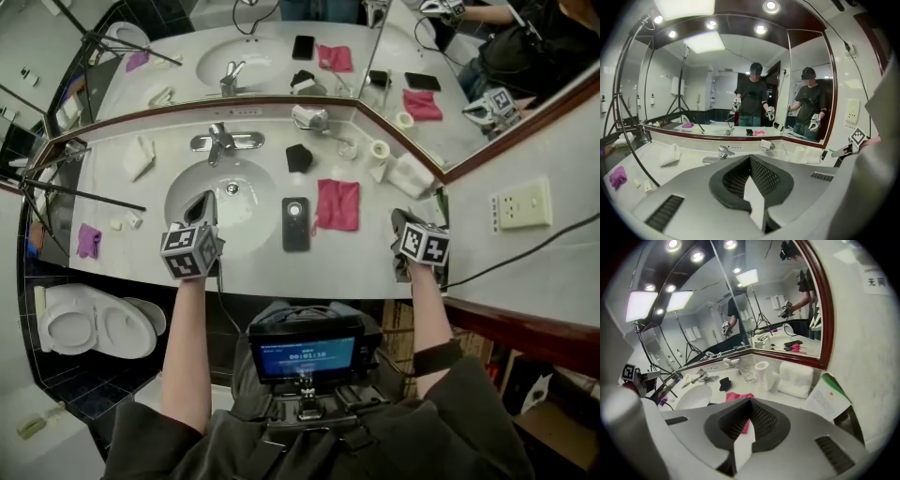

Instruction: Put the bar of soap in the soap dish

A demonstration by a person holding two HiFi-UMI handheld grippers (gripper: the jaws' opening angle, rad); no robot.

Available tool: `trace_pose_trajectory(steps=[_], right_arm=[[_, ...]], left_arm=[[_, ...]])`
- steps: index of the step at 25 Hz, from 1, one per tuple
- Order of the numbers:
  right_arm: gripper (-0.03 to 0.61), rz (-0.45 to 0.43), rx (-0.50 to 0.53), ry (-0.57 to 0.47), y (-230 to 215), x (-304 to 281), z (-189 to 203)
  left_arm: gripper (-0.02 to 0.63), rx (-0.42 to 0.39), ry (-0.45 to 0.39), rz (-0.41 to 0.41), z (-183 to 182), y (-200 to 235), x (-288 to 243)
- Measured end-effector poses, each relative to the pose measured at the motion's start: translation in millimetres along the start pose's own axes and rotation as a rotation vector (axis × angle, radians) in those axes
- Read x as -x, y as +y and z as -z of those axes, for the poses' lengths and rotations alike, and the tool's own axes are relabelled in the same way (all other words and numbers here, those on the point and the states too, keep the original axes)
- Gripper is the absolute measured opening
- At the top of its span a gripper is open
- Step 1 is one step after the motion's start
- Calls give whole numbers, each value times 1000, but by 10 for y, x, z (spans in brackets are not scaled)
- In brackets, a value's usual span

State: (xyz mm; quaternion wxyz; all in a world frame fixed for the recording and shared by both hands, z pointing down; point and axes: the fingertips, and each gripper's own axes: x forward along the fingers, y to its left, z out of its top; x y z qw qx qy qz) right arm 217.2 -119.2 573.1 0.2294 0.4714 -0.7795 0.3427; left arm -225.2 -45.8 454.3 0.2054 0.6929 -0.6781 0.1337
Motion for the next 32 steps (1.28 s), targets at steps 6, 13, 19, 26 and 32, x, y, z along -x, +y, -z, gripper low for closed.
trace_pose_trajectory(steps=[6, 13, 19, 26, 32], right_arm=[[14, 72, -24, -15, -333, 150, 20], [14, 101, -40, -1, -521, 172, 131], [14, 94, -42, 3, -531, 193, 129], [14, 78, -42, 4, -511, 181, 119], [14, 59, -44, 6, -491, 169, 155]], left_arm=[[0, 20, 2, -40, 11, 136, 124], [0, 28, -7, -52, 0, 145, 178], [0, 40, 0, -51, -1, 130, 212], [0, 42, -1, -51, 25, 101, 248], [0, 52, 3, -55, 94, 97, 297]])
